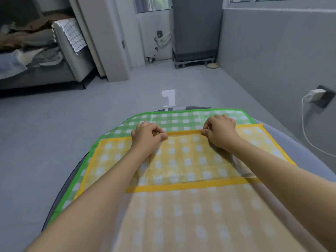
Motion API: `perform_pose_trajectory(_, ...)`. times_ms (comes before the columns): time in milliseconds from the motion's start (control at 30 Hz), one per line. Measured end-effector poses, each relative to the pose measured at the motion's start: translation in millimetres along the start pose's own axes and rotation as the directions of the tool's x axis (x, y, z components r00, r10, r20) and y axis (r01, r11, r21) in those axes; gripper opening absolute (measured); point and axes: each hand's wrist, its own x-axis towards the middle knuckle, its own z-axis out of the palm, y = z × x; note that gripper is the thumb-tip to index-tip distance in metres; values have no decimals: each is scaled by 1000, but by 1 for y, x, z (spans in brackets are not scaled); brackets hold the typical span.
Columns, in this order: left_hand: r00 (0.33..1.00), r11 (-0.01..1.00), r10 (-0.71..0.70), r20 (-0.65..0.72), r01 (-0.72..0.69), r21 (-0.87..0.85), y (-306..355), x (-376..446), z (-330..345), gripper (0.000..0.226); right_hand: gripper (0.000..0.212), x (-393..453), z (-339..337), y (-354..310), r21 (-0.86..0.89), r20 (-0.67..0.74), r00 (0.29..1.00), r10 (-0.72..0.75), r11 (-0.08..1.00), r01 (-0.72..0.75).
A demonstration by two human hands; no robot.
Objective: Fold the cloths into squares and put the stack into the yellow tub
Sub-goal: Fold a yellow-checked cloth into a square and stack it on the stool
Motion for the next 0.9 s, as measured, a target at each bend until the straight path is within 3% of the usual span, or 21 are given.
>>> perform_pose_trajectory(233,993,984,82,-79,-93,-152,31,-26,-43,24,7,-32,-53,-14,133,-138,988,-62,988,80)
perform_pose_trajectory(333,987,982,133,-91,-144,-124,50,-48,-78,16,12,-52,-91,-25,148,-198,972,-130,976,161)
perform_pose_trajectory(433,981,983,185,-61,-185,8,70,-78,-115,9,6,-79,-126,-38,91,-219,958,-185,974,209)
perform_pose_trajectory(500,977,974,211,-29,-207,95,81,-99,-135,9,10,-100,-144,-46,34,-194,957,-218,973,228)
perform_pose_trajectory(600,979,975,203,33,-205,83,88,-132,-156,16,11,-138,-168,-54,59,-134,964,-228,970,237)
perform_pose_trajectory(733,975,983,168,145,-177,52,88,-180,-169,16,5,-186,-183,-59,98,27,956,-291,953,287)
perform_pose_trajectory(900,952,982,142,272,-170,80,74,-233,-161,13,14,-230,-172,-56,60,247,901,-355,934,352)
